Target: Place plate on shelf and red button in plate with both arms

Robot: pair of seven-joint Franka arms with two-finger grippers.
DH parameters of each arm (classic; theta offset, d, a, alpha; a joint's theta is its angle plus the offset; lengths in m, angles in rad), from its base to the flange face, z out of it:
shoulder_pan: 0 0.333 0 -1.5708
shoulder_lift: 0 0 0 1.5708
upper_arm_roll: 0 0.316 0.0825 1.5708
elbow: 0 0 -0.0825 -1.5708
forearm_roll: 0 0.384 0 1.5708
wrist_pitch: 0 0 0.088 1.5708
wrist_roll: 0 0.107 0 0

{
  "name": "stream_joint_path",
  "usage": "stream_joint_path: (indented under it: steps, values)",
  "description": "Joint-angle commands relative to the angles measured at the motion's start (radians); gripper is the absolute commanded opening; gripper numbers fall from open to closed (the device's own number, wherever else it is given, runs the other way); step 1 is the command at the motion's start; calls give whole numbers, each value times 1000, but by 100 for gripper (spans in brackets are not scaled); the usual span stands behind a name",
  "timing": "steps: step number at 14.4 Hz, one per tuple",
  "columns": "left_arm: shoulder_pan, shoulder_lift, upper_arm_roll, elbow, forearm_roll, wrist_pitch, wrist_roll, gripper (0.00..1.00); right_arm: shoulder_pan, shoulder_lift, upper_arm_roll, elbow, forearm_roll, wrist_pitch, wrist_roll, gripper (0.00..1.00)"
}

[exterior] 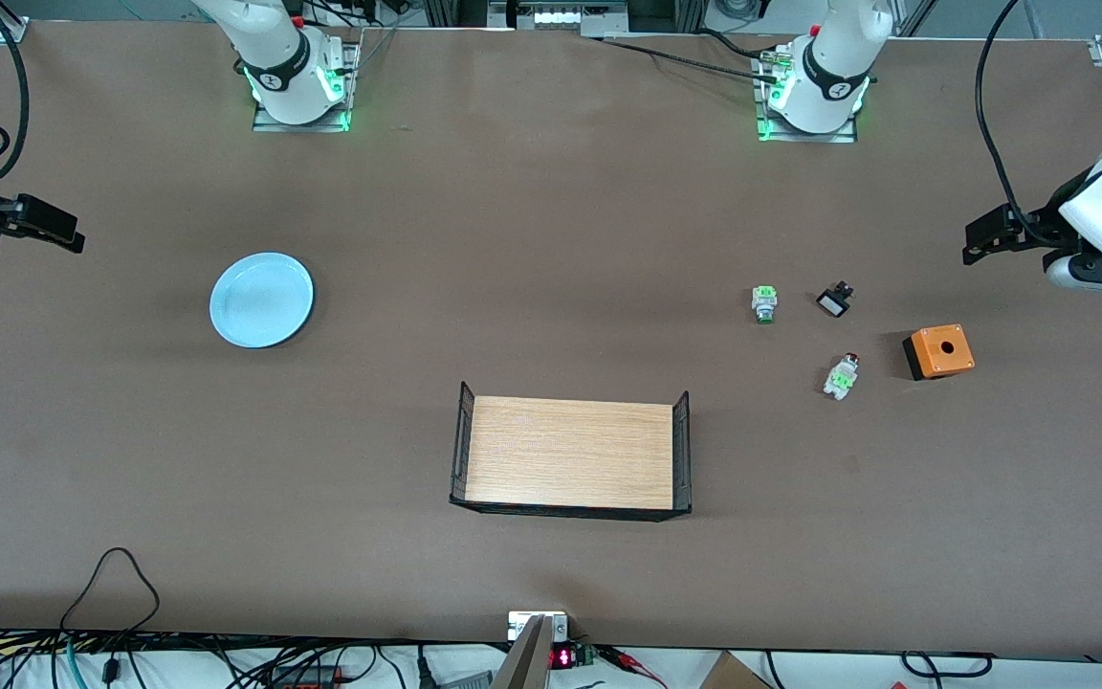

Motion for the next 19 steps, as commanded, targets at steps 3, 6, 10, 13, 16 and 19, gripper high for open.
stream_joint_path:
  steps: [3, 6, 10, 13, 16, 19]
  values:
    - [2, 12, -2, 32, 18, -24, 16, 100, -6, -6, 3, 6, 12, -17, -10, 100]
    - [2, 12, -2, 32, 19, -24, 16, 100, -6, 8, 3, 6, 14, -16, -12, 100]
    - [2, 13, -2, 32, 18, -24, 16, 100, -5, 66, 5, -2, 18, -2, 1, 100]
    - [2, 13, -2, 32, 18, -24, 16, 100, -6, 106, 5, -2, 20, 5, 4, 100]
    - [2, 12, -2, 32, 18, -24, 16, 100, -6, 144, 5, -4, 41, 25, 4, 100]
    - [2, 13, -2, 32, 18, -24, 16, 100, -5, 193, 5, -5, 43, 36, 8, 100]
